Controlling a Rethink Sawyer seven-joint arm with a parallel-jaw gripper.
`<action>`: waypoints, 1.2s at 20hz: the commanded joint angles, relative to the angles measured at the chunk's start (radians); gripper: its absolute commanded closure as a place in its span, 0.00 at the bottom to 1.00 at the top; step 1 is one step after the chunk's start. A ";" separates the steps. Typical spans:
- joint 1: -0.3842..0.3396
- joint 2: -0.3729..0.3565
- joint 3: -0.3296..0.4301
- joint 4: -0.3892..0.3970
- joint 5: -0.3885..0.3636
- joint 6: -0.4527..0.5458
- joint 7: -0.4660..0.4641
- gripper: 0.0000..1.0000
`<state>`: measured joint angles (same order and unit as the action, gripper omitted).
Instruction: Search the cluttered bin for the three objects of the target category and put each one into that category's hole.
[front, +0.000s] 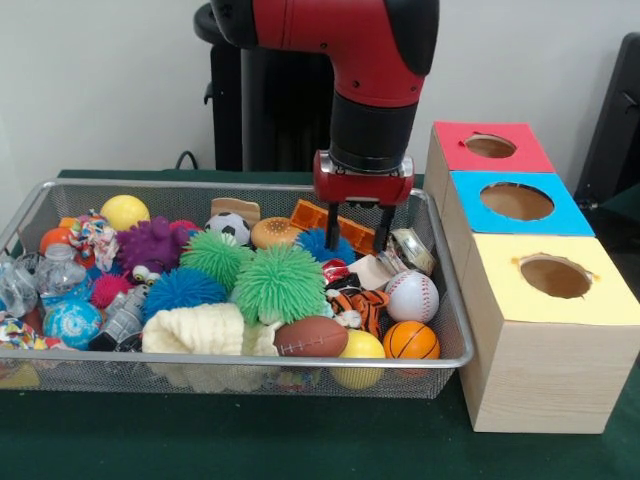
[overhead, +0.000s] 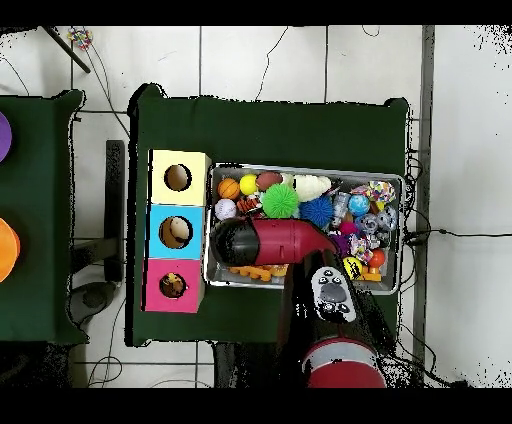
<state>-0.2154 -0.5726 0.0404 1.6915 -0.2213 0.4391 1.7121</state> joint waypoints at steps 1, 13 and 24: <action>-0.036 -0.010 0.119 -0.086 0.039 0.031 0.047 0.00; -0.070 0.016 0.156 -0.095 0.019 -0.035 0.054 0.00; -0.041 0.106 0.111 -0.173 -0.022 -0.101 0.081 0.00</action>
<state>-0.2575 -0.5649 0.1010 1.6113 -0.2209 0.4193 1.7121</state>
